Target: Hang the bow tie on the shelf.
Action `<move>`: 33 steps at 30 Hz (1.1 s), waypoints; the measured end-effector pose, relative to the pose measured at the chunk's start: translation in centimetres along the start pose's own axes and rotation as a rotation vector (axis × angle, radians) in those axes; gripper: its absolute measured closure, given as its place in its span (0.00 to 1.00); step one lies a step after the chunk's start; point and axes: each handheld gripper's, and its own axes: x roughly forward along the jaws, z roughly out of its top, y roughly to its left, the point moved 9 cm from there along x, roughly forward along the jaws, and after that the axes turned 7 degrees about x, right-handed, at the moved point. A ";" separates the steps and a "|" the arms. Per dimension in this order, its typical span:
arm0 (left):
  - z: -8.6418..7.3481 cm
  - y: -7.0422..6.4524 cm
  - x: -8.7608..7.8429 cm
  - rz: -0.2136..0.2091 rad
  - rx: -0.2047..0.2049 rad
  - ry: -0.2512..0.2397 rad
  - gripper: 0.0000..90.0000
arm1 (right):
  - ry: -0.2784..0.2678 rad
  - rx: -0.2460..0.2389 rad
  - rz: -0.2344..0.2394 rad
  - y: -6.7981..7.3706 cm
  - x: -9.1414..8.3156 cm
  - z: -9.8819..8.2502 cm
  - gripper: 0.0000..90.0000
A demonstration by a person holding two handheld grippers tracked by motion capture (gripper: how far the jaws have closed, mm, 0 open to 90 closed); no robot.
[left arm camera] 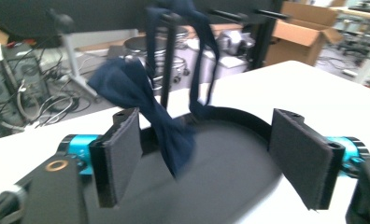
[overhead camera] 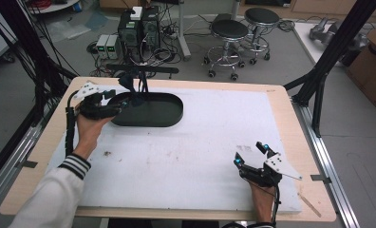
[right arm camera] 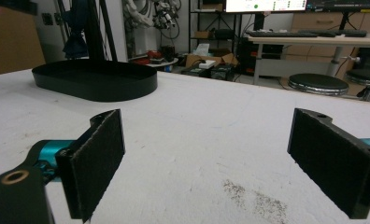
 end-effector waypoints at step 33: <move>-10.2 -5.2 -13.2 -0.033 0.038 -0.225 0.26 | -0.006 -0.021 -0.018 0.1 0.0 0.0 0.11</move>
